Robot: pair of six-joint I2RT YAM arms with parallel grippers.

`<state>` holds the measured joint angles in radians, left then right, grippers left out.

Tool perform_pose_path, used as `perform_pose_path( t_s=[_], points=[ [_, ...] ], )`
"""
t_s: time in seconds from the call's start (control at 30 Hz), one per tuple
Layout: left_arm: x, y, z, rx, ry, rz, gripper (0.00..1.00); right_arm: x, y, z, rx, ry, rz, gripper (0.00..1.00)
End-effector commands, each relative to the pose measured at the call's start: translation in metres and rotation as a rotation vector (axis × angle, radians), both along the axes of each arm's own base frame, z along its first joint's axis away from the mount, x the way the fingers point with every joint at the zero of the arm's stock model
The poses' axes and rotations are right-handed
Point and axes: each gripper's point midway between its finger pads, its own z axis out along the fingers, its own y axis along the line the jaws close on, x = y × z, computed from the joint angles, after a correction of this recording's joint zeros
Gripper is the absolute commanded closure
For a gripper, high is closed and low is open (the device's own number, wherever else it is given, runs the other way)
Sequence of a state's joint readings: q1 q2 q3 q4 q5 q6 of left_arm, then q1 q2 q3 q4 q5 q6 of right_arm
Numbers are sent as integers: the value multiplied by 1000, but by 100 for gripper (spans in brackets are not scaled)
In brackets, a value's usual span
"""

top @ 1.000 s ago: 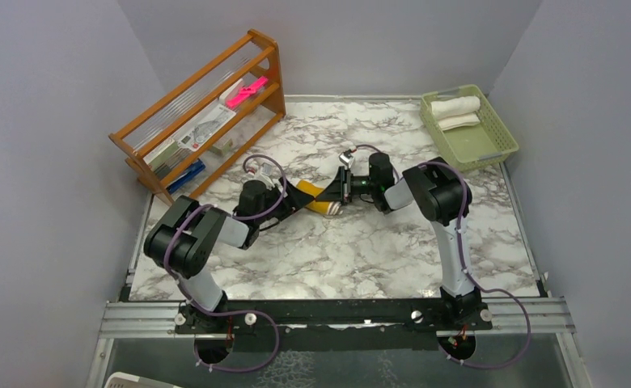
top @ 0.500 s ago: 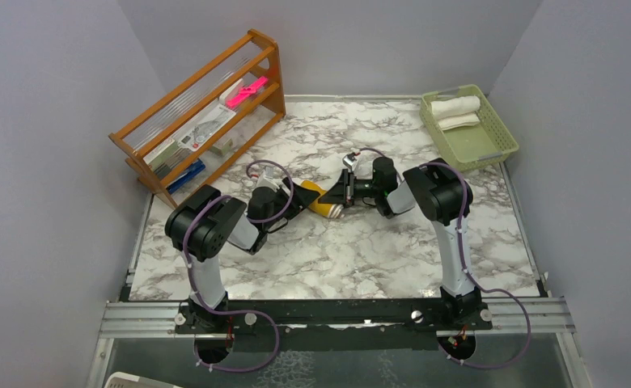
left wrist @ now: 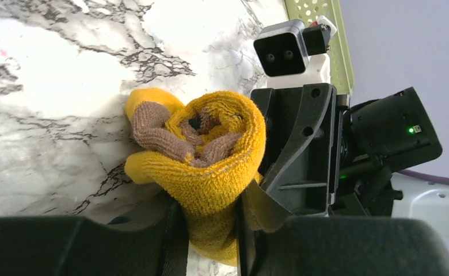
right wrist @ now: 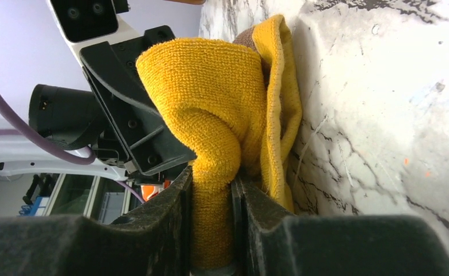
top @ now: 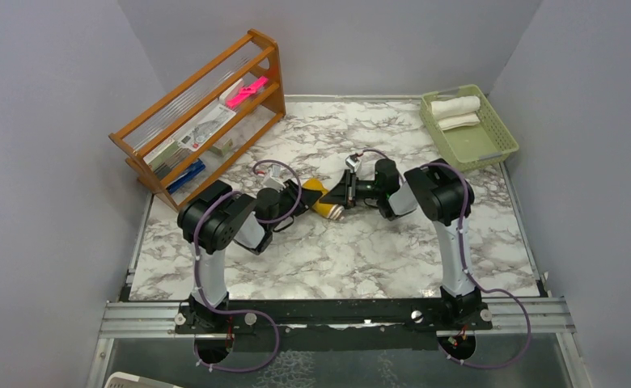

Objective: Roll the towels
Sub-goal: Pick up the towel at the center of the board.

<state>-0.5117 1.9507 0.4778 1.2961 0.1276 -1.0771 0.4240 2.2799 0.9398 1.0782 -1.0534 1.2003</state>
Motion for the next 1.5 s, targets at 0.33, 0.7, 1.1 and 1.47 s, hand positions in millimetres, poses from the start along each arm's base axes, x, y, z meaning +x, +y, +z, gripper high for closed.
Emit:
perform_pose_path(
  t_s=[0.33, 0.7, 1.1, 1.47],
  points=[
    [2, -1, 123, 90, -450, -303, 93, -4, -30, 112, -51, -657, -42, 6],
    [-69, -4, 231, 105, -678, -736, 94, -29, -47, 199, 136, -1200, -59, 3],
    [-116, -17, 276, 35, -776, -978, 94, -96, -47, 211, 329, -1259, 315, 3],
    [-102, -21, 277, 48, -782, -936, 95, -123, -35, 229, 383, -1241, 377, 4]
  ],
)
